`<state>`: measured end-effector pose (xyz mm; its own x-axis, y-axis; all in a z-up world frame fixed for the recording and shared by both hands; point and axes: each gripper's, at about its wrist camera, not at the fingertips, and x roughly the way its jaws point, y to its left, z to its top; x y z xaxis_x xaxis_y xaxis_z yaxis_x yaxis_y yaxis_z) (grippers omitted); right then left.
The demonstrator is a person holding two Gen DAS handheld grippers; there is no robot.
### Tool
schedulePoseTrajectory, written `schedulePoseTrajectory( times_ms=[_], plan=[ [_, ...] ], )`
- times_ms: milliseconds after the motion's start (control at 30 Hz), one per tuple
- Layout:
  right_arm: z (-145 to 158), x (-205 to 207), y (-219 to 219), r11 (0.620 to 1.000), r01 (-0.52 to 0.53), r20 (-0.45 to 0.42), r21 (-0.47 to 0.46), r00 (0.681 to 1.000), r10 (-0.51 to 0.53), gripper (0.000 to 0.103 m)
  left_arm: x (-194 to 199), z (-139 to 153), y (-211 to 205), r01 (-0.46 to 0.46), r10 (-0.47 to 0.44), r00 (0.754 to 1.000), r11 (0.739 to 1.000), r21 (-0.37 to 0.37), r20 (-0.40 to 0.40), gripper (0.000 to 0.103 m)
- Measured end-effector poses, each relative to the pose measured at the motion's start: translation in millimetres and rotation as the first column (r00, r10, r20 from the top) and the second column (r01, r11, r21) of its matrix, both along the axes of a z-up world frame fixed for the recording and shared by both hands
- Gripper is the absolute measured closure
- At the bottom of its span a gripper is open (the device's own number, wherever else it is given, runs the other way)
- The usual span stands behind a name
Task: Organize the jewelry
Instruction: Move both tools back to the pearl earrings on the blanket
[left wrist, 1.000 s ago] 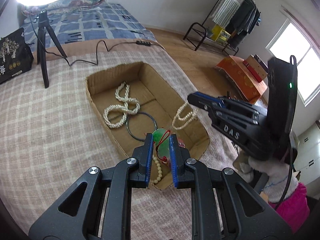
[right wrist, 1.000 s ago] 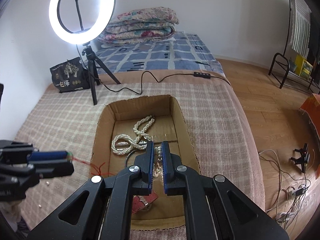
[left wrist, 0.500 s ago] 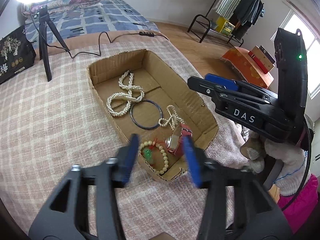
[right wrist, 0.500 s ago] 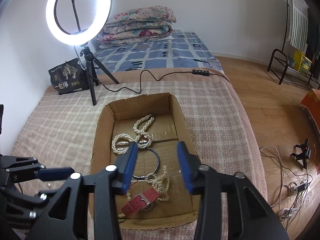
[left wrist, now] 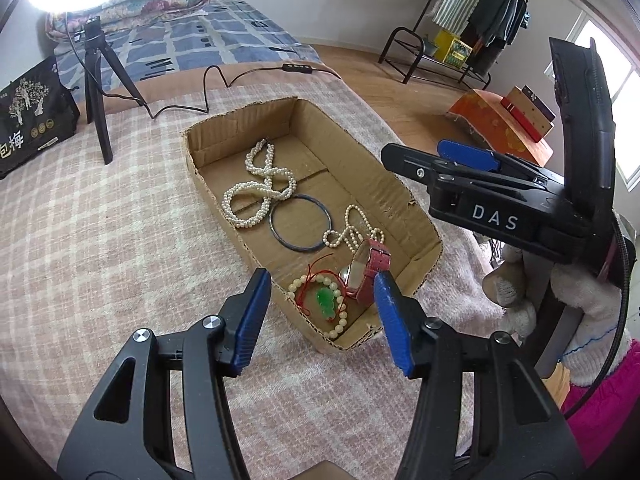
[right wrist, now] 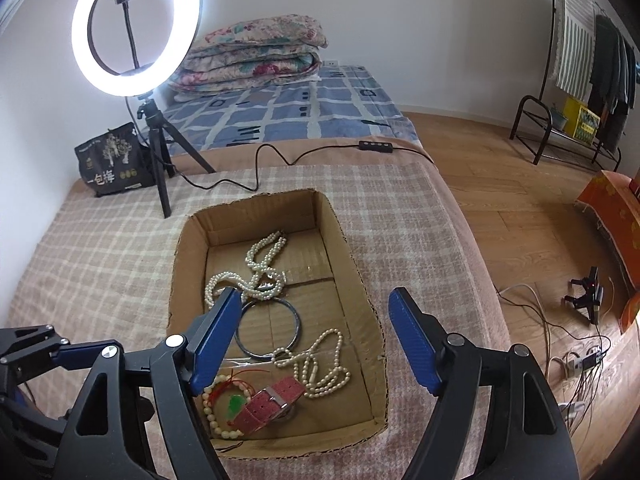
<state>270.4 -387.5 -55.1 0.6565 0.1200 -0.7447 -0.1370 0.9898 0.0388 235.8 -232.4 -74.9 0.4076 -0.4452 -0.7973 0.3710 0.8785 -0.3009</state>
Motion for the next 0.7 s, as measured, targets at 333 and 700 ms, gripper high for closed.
schedulePoseTrajectory(
  times_ms=[333,700],
  plan=[
    [13,-17,2,0.999,0.047,0.022,0.016,0.999,-0.047,0.026,-15,13,31,-0.026,0.025,0.999,0.999,0.026,0.034,0.048],
    [38,-57,25,0.999,0.004,0.107,0.054,0.994,-0.01,0.023,-34,30,108,-0.149,0.139,0.981,0.986,0.068,0.133,0.048]
  ],
)
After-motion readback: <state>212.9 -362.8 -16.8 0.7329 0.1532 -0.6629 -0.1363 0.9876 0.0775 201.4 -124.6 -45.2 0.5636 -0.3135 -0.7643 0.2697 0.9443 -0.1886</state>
